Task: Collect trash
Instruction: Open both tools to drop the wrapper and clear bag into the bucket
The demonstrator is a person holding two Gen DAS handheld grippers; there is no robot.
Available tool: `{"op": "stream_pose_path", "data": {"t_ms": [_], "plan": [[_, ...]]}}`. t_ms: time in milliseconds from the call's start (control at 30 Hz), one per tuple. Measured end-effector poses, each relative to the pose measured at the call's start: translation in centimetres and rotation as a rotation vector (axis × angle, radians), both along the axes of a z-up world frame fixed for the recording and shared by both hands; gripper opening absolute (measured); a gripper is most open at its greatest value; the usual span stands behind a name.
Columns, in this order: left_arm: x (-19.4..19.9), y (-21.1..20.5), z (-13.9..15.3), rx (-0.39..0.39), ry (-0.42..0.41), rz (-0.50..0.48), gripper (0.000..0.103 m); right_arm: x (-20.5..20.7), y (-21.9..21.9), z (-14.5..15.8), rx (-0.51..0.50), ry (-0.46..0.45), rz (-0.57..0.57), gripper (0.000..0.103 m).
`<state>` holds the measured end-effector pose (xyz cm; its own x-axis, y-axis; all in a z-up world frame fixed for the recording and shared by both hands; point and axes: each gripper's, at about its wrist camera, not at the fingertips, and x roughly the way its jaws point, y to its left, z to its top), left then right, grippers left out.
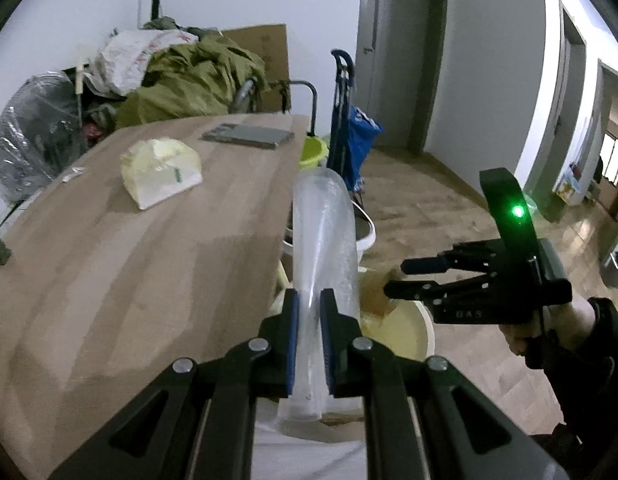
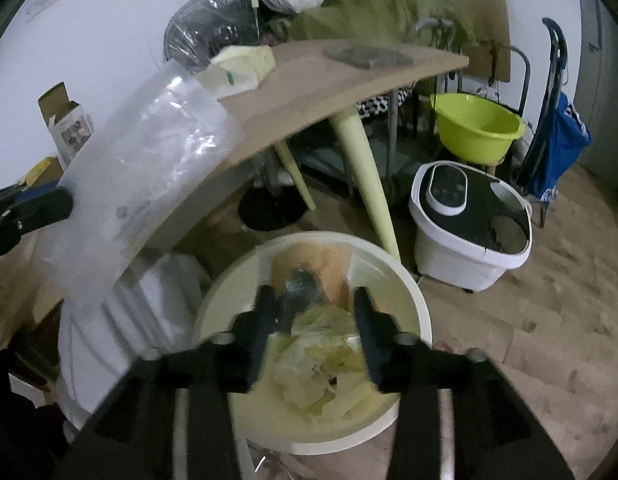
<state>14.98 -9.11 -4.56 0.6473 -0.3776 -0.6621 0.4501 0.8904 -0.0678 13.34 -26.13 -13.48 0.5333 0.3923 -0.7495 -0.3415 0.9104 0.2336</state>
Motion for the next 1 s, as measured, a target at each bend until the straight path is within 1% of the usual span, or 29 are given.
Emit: {"op": "stream_pose_path", "data": {"t_ms": [167, 367, 400, 500, 567, 667, 767, 867, 933, 1000], "plan": [[0.6, -2.0, -1.3, 0.037, 0.04, -0.045, 0.011, -0.1, -0.9, -0.6, -0.009, 0.017, -0.016, 0.041], [1.4, -3.9, -3.1, 0.066, 0.09, -0.091, 0.013, -0.4, -3.0, -1.0, -0.005, 0.024, -0.088, 0.041], [1.5, -4.2, -3.4, 0.072, 0.099, -0.095, 0.015, -0.5, -3.4, -1.1, -0.003, 0.025, -0.099, 0.041], [2.5, -5.0, -4.9, 0.094, 0.159, -0.108, 0.016, -0.3, -4.2, -1.4, -0.001, 0.031, -0.128, 0.041], [3.2, -5.5, -5.9, 0.111, 0.192, -0.094, 0.017, -0.1, -4.6, -1.5, 0.006, 0.036, -0.142, 0.041], [4.1, -5.7, -6.8, 0.114, 0.229, -0.077, 0.019, -0.1, -4.7, -1.7, 0.007, 0.041, -0.147, 0.041], [4.3, -5.7, -7.5, 0.116, 0.26, -0.062, 0.023, -0.1, -4.5, -1.7, 0.004, 0.042, -0.142, 0.041], [4.1, -5.5, -7.5, 0.105, 0.265, -0.052, 0.028, 0.1, -4.5, -1.7, 0.006, 0.044, -0.139, 0.041], [3.9, -5.3, -7.3, 0.099, 0.258, -0.042, 0.033, 0.2, -4.3, -1.6, 0.004, 0.042, -0.132, 0.041], [3.6, -5.2, -6.7, 0.089, 0.249, -0.039, 0.035, 0.0, -4.1, -1.6, 0.002, 0.04, -0.125, 0.041]]}}
